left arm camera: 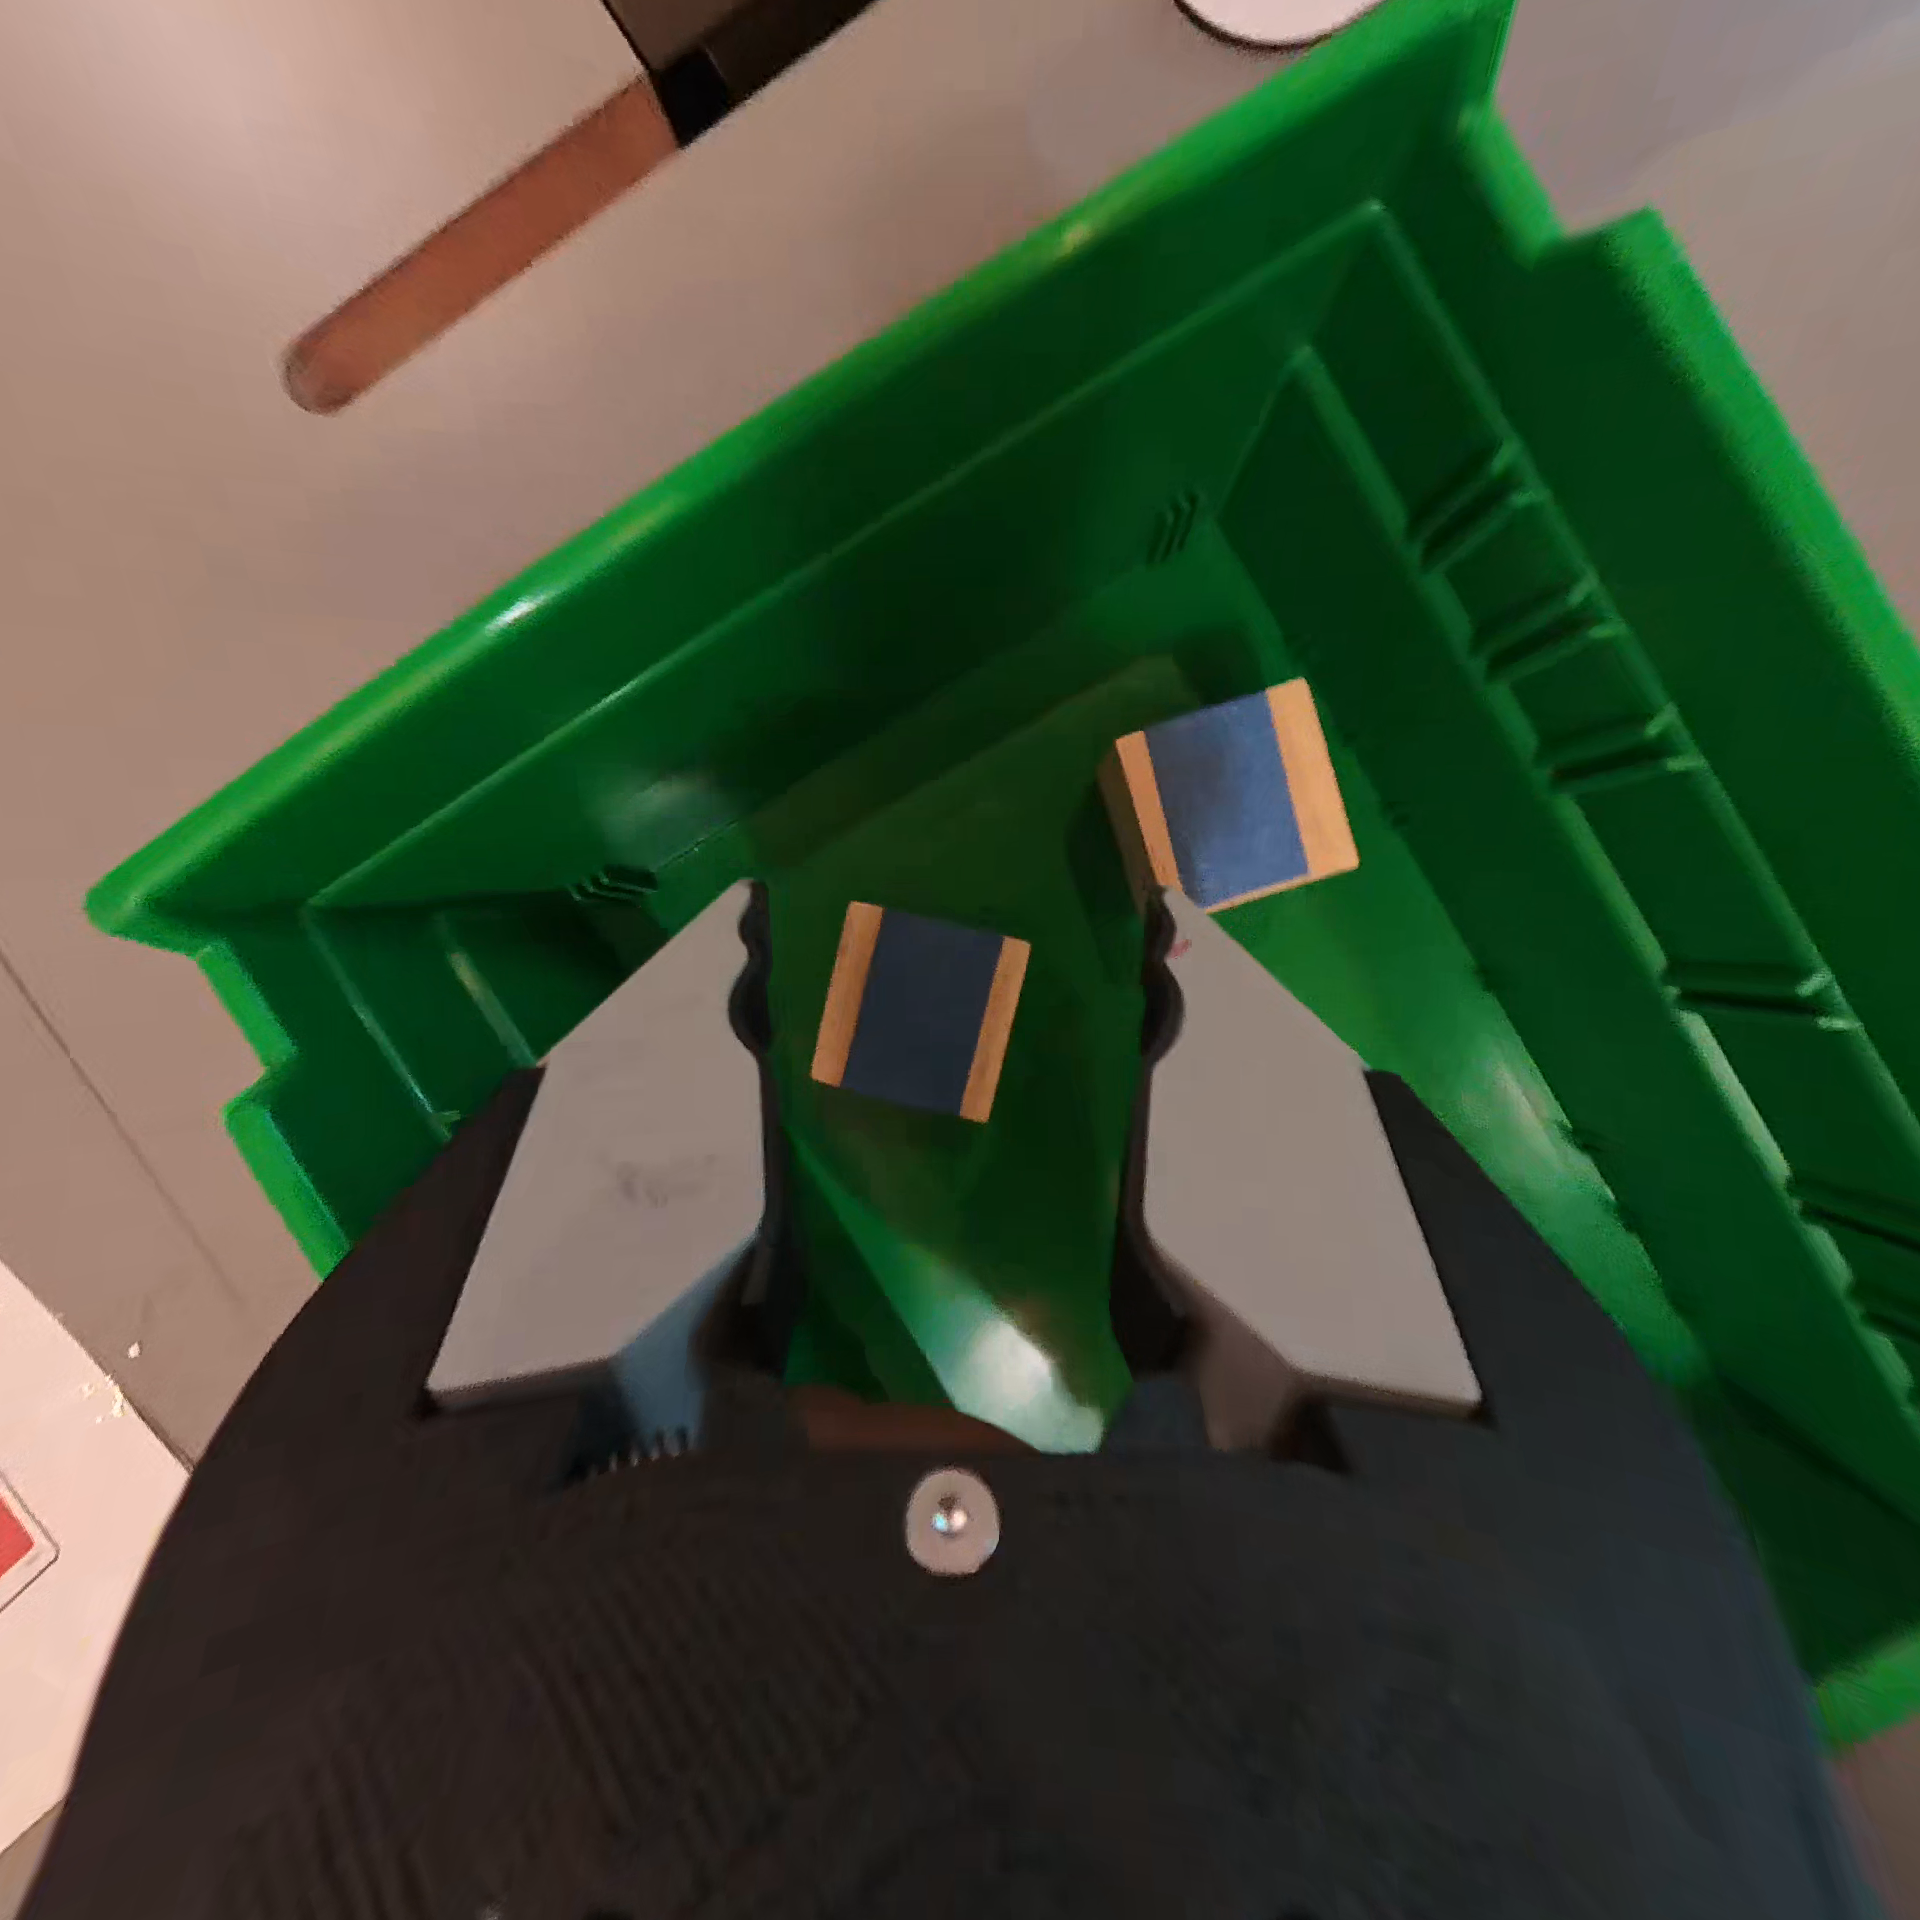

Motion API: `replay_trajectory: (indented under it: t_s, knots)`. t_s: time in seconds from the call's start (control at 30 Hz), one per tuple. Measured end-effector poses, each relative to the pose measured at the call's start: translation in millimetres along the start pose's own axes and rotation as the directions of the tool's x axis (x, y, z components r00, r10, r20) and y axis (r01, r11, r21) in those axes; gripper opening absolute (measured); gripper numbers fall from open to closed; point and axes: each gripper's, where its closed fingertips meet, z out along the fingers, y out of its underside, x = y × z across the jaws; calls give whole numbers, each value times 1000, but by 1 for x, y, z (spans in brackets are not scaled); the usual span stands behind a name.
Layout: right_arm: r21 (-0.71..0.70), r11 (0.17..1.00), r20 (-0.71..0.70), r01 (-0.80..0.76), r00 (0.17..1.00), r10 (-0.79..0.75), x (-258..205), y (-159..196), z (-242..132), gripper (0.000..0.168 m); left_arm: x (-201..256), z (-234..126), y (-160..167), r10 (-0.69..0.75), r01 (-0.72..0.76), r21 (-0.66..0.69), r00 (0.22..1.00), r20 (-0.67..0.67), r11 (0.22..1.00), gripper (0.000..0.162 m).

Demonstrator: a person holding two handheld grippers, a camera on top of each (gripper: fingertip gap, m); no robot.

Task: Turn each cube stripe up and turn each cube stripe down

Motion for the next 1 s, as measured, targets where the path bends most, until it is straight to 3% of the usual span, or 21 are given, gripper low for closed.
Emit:
replay_trajectory:
  t_s: [0.23,0.4,0.57,0.7,0.77,0.83,0.93,1.0]
  knots:
    - [-7,1000,12,13,1000,-13,-6,1,2,39,-1,11,31,103,-103,-177,995,-9,979,57]
    - [5,1000,14,3,1000,-3,-5,0,1,39,-8,19,39,232,-195,-287,968,100,938,47]
    - [12,1000,34,-9,999,9,-8,-1,-1,39,1,5,34,301,-266,-239,946,122,934,46]
    - [48,999,138,-4,990,-3,-28,-8,-4,40,20,-39,-6,389,-391,-43,884,258,919,46]
    - [75,997,260,-30,966,9,-48,-14,-9,40,57,-68,-30,481,-527,113,830,282,842,45]
    - [70,994,447,-83,893,43,-76,-18,-18,43,117,-97,-47,599,-661,308,750,280,684,45]
    - [36,978,738,-207,665,114,-121,-30,-47,48,233,-150,-46,759,-666,674,606,237,321,45]
    - [-5,957,879,-290,455,143,-142,-42,-75,54,277,-169,-40,782,-603,763,582,223,231,45]
